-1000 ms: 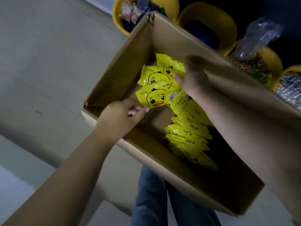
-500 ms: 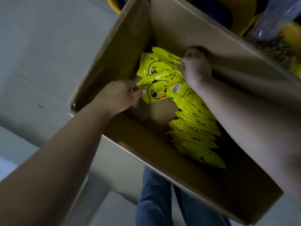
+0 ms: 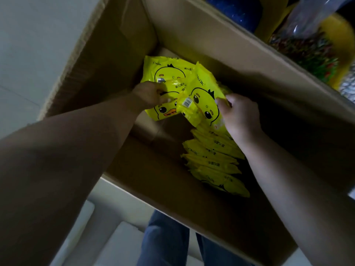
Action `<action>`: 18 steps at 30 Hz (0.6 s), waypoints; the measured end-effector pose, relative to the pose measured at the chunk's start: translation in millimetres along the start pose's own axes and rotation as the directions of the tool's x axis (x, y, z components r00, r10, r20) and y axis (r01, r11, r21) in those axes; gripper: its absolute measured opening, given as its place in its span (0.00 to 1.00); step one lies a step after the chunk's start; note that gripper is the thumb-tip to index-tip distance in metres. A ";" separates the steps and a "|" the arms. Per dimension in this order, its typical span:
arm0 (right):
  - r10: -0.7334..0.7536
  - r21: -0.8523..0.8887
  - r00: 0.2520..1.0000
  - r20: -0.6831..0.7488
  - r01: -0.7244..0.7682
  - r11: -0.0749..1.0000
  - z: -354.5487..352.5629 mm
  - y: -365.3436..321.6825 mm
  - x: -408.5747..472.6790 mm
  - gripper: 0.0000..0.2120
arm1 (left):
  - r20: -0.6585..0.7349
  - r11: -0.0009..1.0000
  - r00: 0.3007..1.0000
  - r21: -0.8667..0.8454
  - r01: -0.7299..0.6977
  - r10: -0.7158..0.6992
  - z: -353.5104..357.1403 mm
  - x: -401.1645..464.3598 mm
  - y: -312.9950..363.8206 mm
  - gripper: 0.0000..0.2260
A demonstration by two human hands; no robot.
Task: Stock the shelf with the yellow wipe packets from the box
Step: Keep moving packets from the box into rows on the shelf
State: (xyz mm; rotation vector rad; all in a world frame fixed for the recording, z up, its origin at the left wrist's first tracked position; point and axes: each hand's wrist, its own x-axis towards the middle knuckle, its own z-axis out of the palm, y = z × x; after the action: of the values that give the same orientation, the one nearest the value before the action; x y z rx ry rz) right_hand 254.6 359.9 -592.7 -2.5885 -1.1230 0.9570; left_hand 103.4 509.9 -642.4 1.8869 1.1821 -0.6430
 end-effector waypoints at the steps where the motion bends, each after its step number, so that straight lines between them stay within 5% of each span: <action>1: 0.013 -0.001 1.000 0.006 -0.013 1.000 3.3 4.1 0.9 0.18 | -0.023 1.000 1.000 -0.022 0.003 -0.004 5.2 3.8 -0.9 0.19; 7: 0.106 0.222 0.994 -0.005 -0.102 0.970 13.7 22.2 6.6 0.17 | -0.126 0.998 0.992 -0.052 0.020 -0.026 28.3 8.4 -14.8 0.16; 11: 0.085 0.246 0.996 0.009 -0.085 0.965 12.8 29.8 11.0 0.17 | -0.266 0.992 0.955 -0.052 0.119 -0.129 30.7 10.4 -14.8 0.27; 18: 0.066 0.265 0.997 0.027 -0.071 0.962 16.7 41.7 15.2 0.16 | -0.057 0.957 0.979 -0.228 0.177 -0.195 39.3 13.6 -23.9 0.24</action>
State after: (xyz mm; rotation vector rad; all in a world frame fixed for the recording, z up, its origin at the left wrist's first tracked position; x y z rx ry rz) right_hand 277.1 339.5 -629.2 -2.4185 -0.8463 1.0666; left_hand 87.6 489.6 -682.9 1.6384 1.4340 -0.5156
